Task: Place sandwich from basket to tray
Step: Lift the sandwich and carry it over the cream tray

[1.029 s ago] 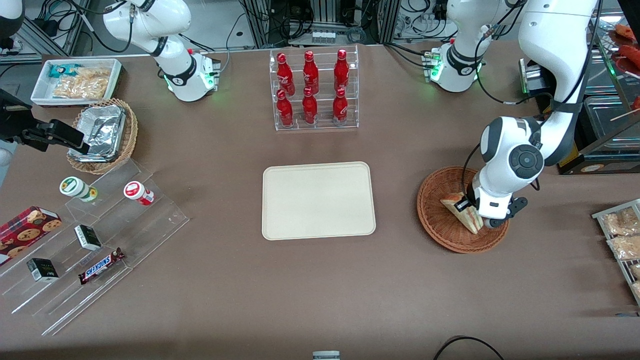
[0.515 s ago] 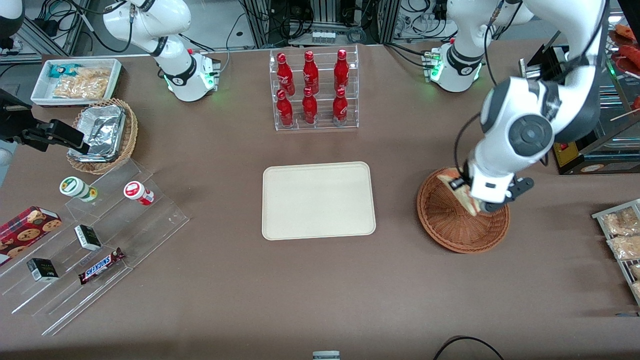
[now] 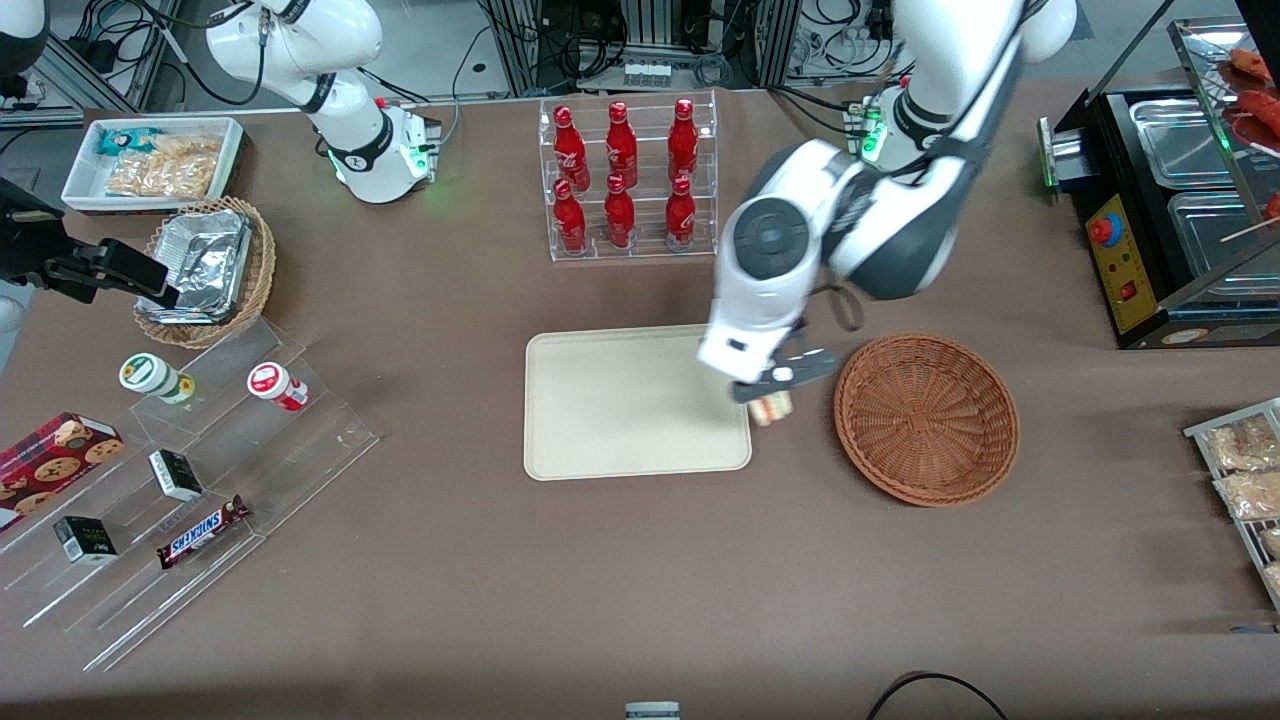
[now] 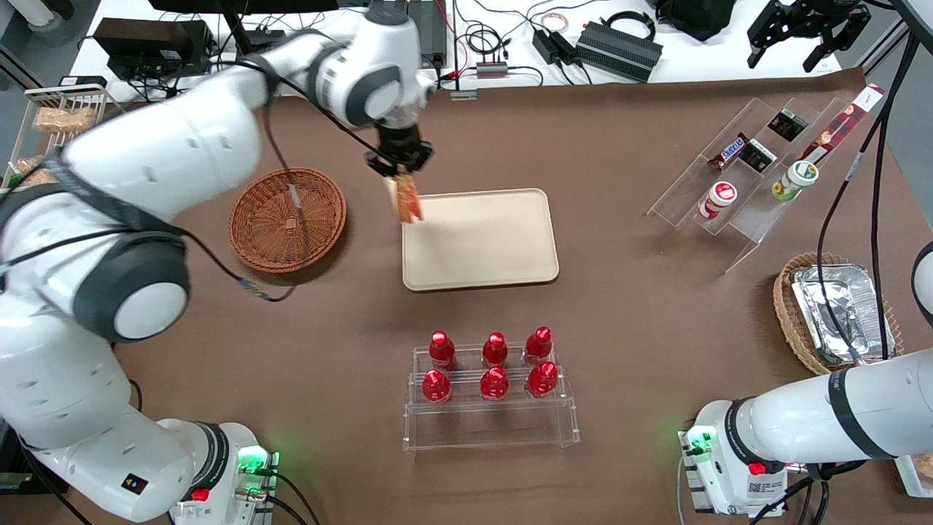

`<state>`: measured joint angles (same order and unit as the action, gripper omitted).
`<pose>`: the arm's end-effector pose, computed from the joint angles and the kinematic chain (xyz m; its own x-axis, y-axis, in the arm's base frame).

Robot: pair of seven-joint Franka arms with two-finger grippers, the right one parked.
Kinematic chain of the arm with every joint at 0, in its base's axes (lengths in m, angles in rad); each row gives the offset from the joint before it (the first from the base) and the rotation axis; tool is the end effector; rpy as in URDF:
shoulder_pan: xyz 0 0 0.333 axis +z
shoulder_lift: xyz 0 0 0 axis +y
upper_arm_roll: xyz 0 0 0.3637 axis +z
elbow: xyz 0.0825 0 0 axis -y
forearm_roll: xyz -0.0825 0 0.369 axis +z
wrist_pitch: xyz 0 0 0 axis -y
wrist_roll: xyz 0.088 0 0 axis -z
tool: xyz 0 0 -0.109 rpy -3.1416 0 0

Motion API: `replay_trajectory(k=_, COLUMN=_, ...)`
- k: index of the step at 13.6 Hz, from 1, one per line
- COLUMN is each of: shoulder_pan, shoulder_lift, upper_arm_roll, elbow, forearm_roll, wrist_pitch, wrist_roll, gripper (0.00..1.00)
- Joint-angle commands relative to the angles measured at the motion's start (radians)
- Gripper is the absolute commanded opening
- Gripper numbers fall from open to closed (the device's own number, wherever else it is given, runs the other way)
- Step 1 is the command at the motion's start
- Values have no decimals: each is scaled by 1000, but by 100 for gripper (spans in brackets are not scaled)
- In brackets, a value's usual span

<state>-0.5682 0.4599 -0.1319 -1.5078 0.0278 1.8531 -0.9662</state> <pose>0.5330 -0.4259 0.4395 0.9598 0.2661 -0.0897 0.2602 -0.9629 -0.0722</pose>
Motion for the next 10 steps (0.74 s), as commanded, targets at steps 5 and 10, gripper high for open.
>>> replay_trajectory(k=5, shoulder_pan=-173, shoulder_lift=190, upper_arm_roll=8, elbow=64, forearm_roll=-3, wrist_pitch=257, wrist_roll=-2, gripper=8)
replay_trajectory(k=10, shoulder_pan=-191, shoulder_lift=243, upper_arm_roll=6, elbow=61, forearm_roll=30, wrist_pitch=314, wrist_roll=119, gripper=8)
